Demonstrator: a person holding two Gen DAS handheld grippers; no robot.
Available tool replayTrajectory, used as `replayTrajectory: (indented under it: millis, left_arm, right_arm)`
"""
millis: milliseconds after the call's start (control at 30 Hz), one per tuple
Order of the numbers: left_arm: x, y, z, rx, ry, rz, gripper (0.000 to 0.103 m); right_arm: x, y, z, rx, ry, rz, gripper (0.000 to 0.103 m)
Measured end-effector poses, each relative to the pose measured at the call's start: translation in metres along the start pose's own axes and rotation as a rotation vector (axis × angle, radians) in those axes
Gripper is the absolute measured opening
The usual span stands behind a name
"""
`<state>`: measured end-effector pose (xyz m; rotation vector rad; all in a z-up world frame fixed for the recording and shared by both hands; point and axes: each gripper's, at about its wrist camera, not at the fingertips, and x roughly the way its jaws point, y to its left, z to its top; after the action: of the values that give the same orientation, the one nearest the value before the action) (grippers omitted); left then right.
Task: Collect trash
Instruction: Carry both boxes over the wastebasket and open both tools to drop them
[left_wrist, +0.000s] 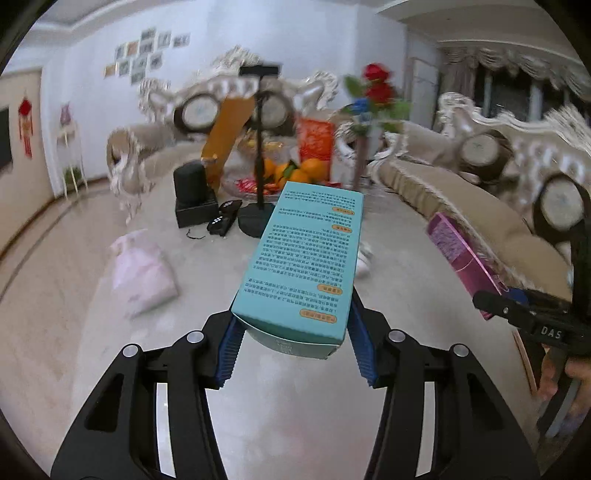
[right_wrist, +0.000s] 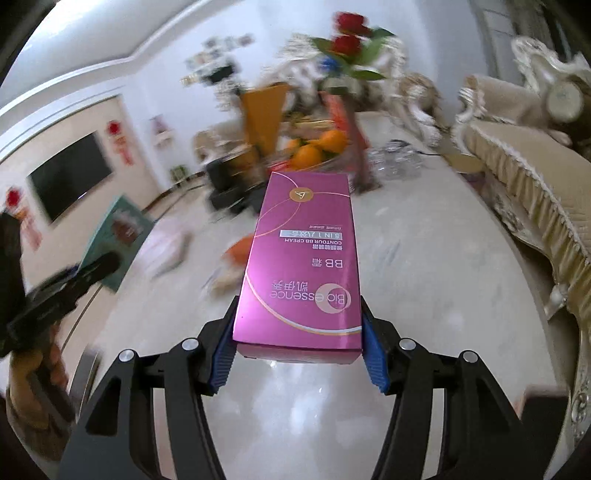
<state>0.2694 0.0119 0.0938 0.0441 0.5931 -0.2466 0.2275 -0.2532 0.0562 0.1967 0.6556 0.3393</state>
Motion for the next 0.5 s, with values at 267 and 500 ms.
replayTrajectory:
  millis: [267, 500]
  left_arm:
    - [-0.118, -0.058, -0.155, -0.043, 0.113, -0.159, 0.051]
    - [-0.135, -0.100, -0.252, -0.043, 0.324, -0.216, 0.051]
  right_arm:
    - [-0.109, 0.024, -0.141, -0.041, 0.178, 0.092, 0.056]
    - [-0.135, 0.039, -0.211, 0.001, 0.368, 0.131, 0.056]
